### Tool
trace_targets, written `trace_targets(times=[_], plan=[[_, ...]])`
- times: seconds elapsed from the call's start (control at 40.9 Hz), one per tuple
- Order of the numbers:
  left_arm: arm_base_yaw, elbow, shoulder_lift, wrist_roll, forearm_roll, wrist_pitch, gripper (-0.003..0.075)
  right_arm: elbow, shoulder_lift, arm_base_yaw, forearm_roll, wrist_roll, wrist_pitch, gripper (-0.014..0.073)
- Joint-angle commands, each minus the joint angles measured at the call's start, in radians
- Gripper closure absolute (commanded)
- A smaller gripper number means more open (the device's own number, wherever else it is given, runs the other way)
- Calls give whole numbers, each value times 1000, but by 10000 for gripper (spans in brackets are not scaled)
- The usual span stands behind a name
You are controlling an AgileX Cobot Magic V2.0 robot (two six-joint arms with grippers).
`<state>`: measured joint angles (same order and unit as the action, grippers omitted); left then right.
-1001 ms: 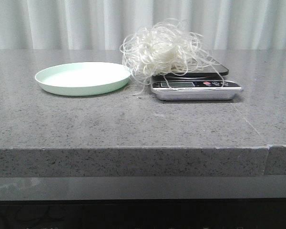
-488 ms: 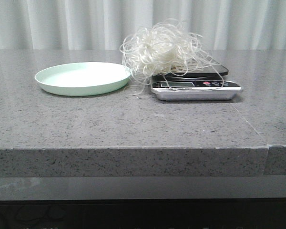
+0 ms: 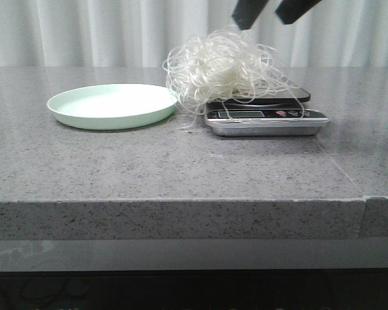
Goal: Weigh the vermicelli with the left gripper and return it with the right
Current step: 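Lower the right gripper onto the vermicelli on the scale and grasp it, then carry the vermicelli with the right gripper back onto the green plate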
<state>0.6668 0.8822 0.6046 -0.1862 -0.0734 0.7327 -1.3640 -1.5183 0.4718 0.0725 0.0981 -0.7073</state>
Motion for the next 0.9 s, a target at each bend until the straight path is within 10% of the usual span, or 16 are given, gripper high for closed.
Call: trace_targets(times=[0.0,0.488,0.879], plan=[[0,25,2,0,-14,-70,301,-109,-37,2,4,15,60,84],[0,25,2,0,-14,-70,301,-241,-257,2,4,15,-32,86],[0,25,2,0,-12,-70,301,-241,-256,2,4,15,-72,447]])
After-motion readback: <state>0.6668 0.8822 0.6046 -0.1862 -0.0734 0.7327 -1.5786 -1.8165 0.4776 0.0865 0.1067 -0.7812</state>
